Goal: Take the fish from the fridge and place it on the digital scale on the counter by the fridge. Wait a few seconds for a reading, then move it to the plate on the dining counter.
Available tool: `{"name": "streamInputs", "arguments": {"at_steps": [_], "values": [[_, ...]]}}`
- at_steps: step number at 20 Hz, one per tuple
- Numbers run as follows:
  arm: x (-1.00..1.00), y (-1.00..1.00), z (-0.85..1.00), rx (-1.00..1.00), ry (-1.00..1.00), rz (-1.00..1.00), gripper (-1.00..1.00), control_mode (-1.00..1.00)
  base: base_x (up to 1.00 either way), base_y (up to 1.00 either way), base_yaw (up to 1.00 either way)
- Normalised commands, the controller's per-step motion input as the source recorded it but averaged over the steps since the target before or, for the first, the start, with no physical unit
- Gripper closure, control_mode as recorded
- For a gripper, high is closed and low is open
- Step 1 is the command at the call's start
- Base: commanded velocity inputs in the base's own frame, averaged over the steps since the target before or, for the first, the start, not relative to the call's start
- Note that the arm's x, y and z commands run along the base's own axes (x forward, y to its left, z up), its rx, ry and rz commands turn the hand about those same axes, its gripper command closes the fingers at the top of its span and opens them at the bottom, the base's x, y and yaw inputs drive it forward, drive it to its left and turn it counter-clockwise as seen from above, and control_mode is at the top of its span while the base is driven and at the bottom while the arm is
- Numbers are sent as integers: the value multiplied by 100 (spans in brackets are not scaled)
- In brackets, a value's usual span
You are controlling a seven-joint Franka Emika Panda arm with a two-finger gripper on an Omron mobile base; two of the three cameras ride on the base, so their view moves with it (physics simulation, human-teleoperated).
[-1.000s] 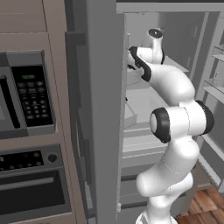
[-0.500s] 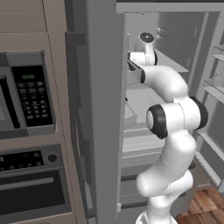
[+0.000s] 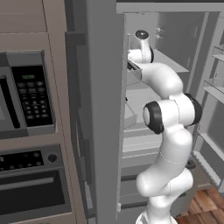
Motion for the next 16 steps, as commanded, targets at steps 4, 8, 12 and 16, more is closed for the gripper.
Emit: {"name": "streamInputs", "arguments": {"at_steps": [4, 8, 12, 16], "values": [[24, 0, -20, 0, 0, 0, -100, -100, 0, 0, 0], [42, 0, -21, 0, 0, 0, -100, -100, 0, 0, 0], [44, 0, -27, 0, 0, 0, -100, -100, 0, 0, 0], [18, 0, -7, 0, 0, 0, -100, -100, 0, 0, 0]]}}
